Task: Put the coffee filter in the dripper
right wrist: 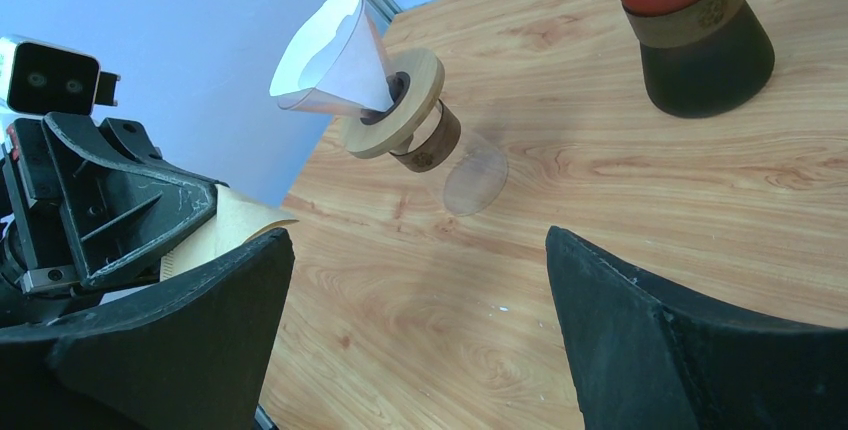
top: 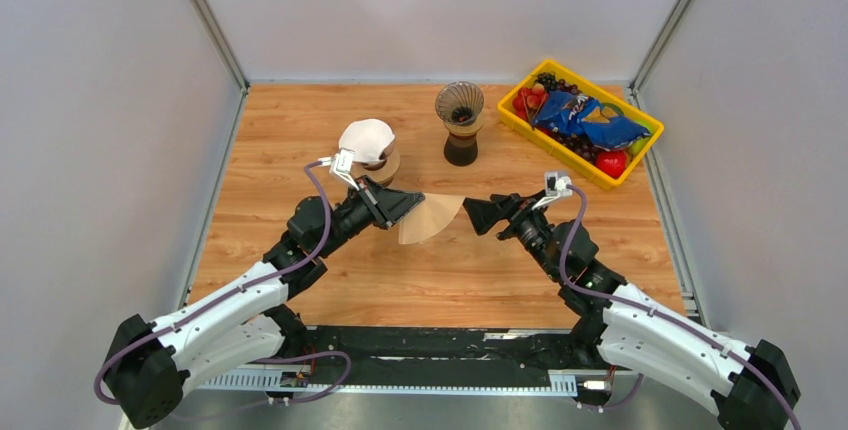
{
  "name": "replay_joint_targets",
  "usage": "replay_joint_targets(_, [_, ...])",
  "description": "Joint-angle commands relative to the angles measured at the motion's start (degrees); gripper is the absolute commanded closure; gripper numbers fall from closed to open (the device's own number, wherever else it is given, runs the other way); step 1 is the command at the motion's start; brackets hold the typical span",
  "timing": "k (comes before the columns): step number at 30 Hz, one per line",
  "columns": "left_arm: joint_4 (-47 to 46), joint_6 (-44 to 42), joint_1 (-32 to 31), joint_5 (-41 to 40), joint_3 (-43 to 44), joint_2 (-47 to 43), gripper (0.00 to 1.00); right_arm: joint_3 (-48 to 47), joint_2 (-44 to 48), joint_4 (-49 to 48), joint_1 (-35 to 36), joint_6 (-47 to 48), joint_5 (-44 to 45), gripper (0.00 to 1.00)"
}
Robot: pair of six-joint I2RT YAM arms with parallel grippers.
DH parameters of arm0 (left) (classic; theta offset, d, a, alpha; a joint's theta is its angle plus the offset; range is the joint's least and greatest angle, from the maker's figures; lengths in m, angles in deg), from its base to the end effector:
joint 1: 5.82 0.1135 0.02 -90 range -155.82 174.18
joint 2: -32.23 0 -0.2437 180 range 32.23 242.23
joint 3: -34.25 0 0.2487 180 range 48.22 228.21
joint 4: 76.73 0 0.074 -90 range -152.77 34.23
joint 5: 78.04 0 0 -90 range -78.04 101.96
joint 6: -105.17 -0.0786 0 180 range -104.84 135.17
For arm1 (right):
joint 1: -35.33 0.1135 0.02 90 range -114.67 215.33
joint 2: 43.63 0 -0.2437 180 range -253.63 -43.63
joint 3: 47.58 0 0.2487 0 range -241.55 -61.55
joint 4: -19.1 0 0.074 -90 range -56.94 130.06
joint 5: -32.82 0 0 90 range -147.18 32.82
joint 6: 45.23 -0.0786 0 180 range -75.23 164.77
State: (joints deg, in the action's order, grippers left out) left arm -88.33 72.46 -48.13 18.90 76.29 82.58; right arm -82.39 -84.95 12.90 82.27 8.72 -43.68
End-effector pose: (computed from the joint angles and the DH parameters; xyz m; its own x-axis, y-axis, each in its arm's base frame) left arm 0.1876 -0.1836 0.2739 -0.6144 -0.5702 -0.5453 0.4450 0.3203 -0.8363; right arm 0.1735 0.1588 0.2454 -0.3273 0.4879 -0.8092 -0.4434 0.6770 0.5875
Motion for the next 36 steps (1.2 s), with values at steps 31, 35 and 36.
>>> replay_joint_targets(31, [-3.25,-1.28,-0.23,2.03,1.34,2.62,1.0,-5.67,-1.25,1.09,-0.17,1.53,-5.72,0.0])
replay_joint_targets(35, [-4.24,-1.54,-0.22,3.09,1.29,2.95,1.0,-5.83,-2.34,1.09,-0.15,1.42,-6.36,0.0])
replay_joint_targets(36, [-4.78,-1.6,-0.23,3.65,1.24,3.12,1.0,-5.94,-2.69,1.04,-0.18,1.42,-6.68,0.0])
